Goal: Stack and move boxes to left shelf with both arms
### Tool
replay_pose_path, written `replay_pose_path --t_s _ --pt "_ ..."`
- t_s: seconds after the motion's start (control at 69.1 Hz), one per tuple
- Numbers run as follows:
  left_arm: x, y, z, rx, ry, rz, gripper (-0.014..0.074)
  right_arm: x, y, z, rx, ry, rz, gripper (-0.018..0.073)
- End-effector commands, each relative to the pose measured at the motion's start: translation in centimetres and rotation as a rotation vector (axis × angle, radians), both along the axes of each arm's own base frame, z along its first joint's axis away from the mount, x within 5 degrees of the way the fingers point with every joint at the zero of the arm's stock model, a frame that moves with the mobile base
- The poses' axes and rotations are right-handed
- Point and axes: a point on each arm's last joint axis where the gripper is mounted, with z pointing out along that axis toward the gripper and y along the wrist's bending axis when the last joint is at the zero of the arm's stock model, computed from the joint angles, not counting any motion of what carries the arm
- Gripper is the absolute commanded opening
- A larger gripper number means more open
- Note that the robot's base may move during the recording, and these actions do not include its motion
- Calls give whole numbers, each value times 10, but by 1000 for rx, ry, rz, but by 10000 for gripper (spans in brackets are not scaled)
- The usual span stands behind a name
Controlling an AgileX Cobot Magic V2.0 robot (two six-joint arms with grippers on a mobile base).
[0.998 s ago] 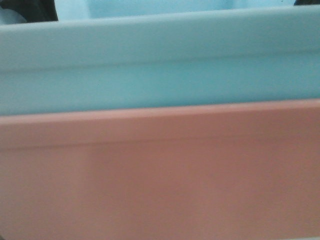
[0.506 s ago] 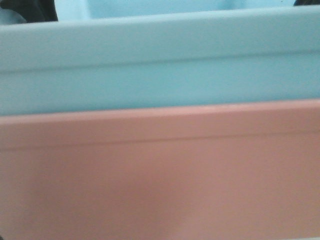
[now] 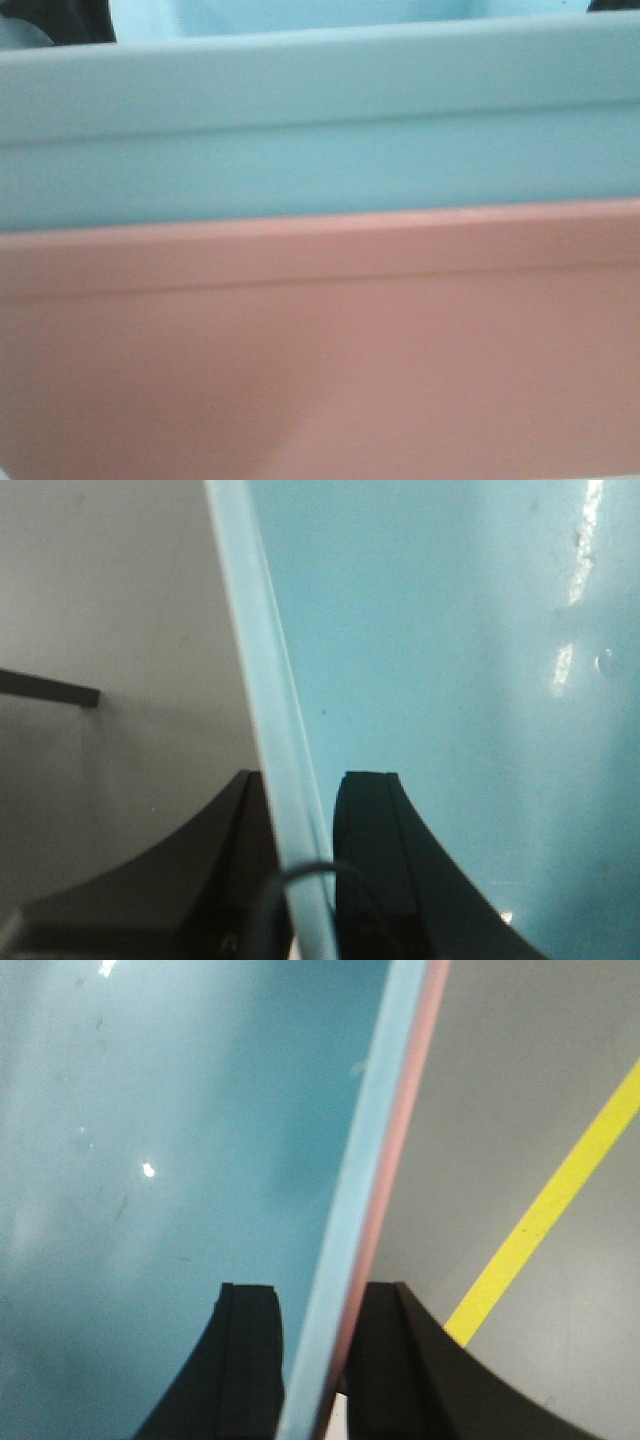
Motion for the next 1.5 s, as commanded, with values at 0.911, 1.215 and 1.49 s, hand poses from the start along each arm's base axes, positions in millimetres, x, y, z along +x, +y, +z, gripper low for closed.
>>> replay_pose_path --t_s 0.911,1.215,1.49 --pt "-1 7 22 -9 -127 -28 -3 0 -7 18 -31 -129 16 36" --pt "-1 7 22 -9 -127 -28 -3 0 -7 18 -31 -129 16 36" --pt "-1 7 22 -9 -127 -28 -3 0 -7 18 -31 -129 16 36"
